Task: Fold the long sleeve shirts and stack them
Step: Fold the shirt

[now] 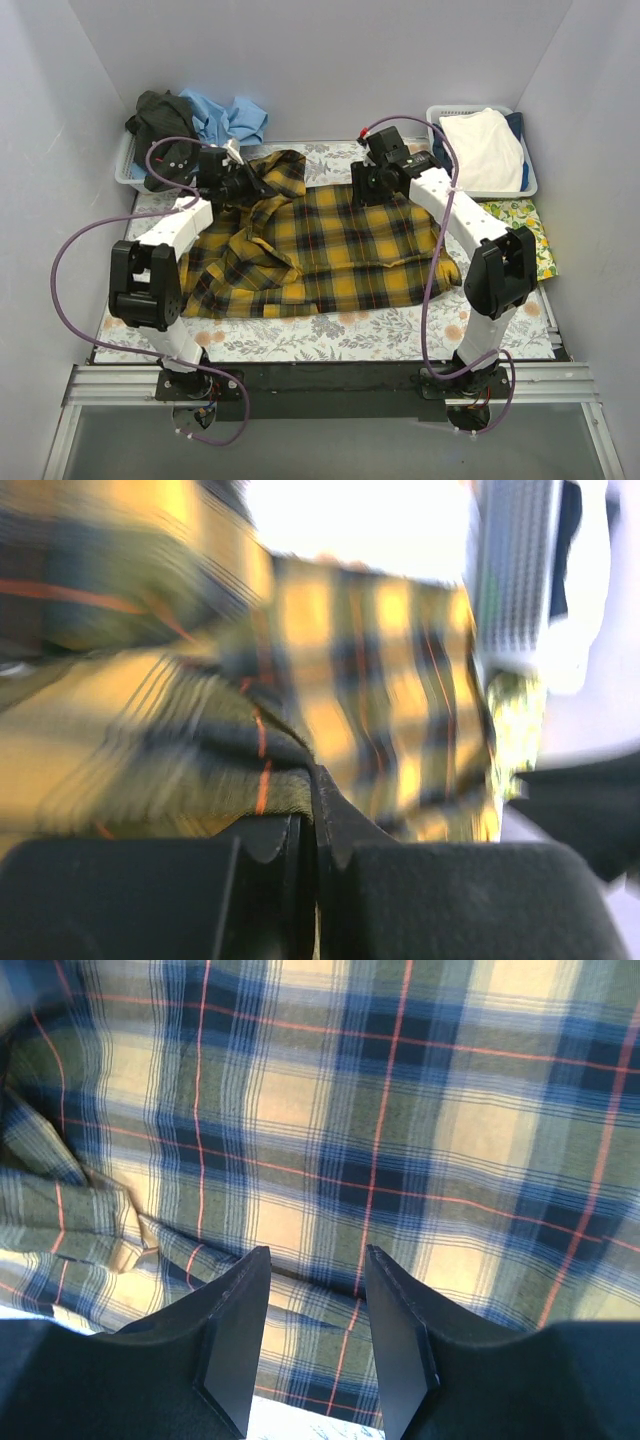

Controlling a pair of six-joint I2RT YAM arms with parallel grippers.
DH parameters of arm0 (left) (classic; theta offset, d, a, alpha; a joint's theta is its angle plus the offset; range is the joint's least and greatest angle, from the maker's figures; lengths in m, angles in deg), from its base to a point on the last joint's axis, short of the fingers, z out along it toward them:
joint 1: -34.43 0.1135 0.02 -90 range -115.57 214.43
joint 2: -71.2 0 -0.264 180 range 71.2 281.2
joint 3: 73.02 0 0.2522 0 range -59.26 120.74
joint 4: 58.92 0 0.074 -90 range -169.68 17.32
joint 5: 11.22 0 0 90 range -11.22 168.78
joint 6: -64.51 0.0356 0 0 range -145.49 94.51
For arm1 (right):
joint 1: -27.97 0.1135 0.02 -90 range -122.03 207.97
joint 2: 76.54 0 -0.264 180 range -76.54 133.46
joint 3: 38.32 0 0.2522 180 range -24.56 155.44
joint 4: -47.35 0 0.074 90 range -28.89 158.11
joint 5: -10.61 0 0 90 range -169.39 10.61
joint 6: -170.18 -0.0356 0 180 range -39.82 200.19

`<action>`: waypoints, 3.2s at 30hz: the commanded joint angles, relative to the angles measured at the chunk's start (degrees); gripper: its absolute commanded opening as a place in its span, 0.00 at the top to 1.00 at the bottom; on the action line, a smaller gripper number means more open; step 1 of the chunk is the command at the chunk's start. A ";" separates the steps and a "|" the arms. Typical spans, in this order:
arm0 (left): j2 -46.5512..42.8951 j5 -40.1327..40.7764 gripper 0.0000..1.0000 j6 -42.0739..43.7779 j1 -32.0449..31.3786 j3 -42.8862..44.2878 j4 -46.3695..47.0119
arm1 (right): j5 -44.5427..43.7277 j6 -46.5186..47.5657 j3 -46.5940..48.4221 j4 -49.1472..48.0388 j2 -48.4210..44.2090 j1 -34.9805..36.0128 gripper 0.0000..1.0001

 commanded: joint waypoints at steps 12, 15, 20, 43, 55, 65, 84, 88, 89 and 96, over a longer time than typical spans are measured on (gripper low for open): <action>-12.99 7.26 0.39 10.29 -26.05 -18.48 -19.87 | -5.63 -2.32 -10.42 3.63 -14.11 -2.65 0.48; -20.11 14.82 0.22 9.85 -26.05 -19.55 -19.88 | -2.21 1.01 -11.22 3.54 -13.16 -2.56 0.46; -26.98 18.53 0.11 8.45 -25.78 -18.32 -16.89 | 4.04 5.76 -8.59 1.88 -8.94 1.21 0.40; -32.87 39.18 0.09 -7.64 -6.27 -19.10 -35.17 | 0.35 11.66 8.30 0.64 14.80 23.37 0.35; -32.43 40.24 0.08 -9.93 -1.36 -21.04 -35.96 | -1.32 12.54 7.86 1.26 17.61 25.48 0.32; -31.29 36.55 0.08 -9.32 1.99 -23.24 -34.21 | -12.28 9.73 6.45 2.84 18.23 25.57 0.48; -24.88 34.00 0.08 -7.82 6.03 -18.76 -29.28 | -30.84 0.59 -8.30 4.51 -6.36 24.86 0.99; -20.85 32.51 0.07 -8.17 7.09 -16.39 -28.40 | -32.95 -1.00 -14.97 1.45 -14.97 24.86 0.99; -20.05 30.68 0.08 -8.43 7.35 -15.77 -28.75 | -33.31 -1.26 -16.30 0.39 -16.30 24.86 0.99; -15.99 21.79 0.08 -10.89 7.62 -16.90 -28.23 | -36.03 -3.97 -25.80 -6.30 -25.71 24.86 0.99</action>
